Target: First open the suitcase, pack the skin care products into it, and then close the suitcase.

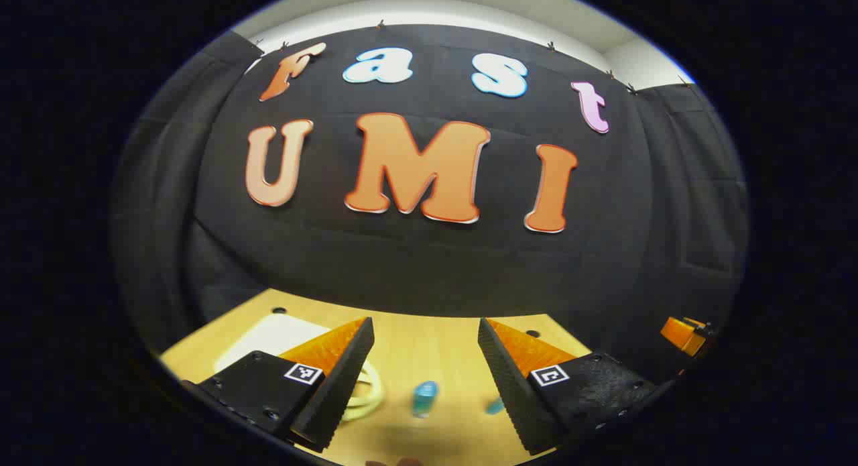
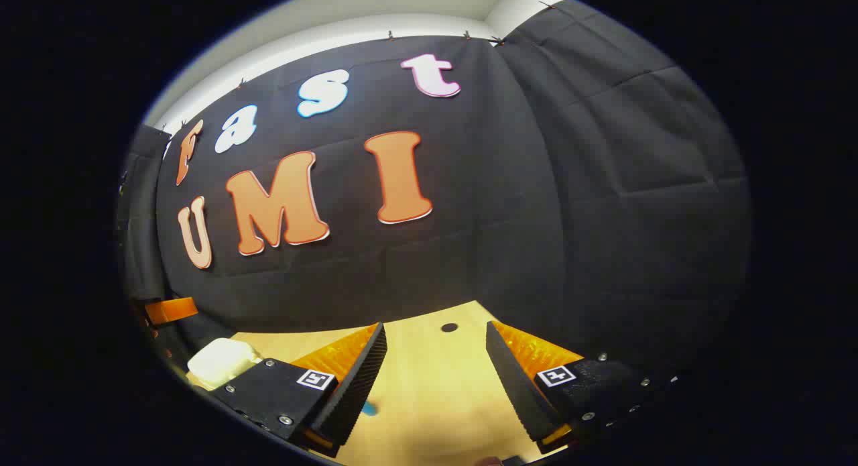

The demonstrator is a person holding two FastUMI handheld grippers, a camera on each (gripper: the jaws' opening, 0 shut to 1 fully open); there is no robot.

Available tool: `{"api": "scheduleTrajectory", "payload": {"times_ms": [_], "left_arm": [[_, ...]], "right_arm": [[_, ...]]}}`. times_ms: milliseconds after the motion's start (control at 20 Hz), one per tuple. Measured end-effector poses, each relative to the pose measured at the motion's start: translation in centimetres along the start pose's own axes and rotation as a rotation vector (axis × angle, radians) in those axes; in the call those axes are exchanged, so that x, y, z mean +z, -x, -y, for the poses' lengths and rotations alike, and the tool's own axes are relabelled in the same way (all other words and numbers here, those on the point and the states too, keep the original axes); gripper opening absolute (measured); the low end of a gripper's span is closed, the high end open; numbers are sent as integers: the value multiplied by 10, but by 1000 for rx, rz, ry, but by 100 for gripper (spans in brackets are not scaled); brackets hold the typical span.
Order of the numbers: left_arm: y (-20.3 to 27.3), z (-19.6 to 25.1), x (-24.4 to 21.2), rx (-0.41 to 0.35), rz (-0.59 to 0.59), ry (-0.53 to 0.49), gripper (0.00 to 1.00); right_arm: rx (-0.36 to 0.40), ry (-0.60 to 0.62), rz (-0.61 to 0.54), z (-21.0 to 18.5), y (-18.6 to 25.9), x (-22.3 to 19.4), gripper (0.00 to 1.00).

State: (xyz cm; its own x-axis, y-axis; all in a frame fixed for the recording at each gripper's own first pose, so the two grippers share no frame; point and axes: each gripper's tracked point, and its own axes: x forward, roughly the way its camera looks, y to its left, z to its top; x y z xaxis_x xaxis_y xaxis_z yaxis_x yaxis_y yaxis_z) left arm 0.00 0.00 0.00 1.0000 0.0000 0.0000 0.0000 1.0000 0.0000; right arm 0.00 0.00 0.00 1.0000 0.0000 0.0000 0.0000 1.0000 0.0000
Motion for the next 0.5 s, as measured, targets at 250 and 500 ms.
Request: {"api": "scheduleTrajectory", "payload": {"times_ms": [250,500], "left_arm": [[21,-106,12,40,3,52,97],[2,-98,19,55,3,29,97]], "right_arm": [[64,61,-4,-105,25,-5,94],[160,126,-20,-135,15,6,94]]}}
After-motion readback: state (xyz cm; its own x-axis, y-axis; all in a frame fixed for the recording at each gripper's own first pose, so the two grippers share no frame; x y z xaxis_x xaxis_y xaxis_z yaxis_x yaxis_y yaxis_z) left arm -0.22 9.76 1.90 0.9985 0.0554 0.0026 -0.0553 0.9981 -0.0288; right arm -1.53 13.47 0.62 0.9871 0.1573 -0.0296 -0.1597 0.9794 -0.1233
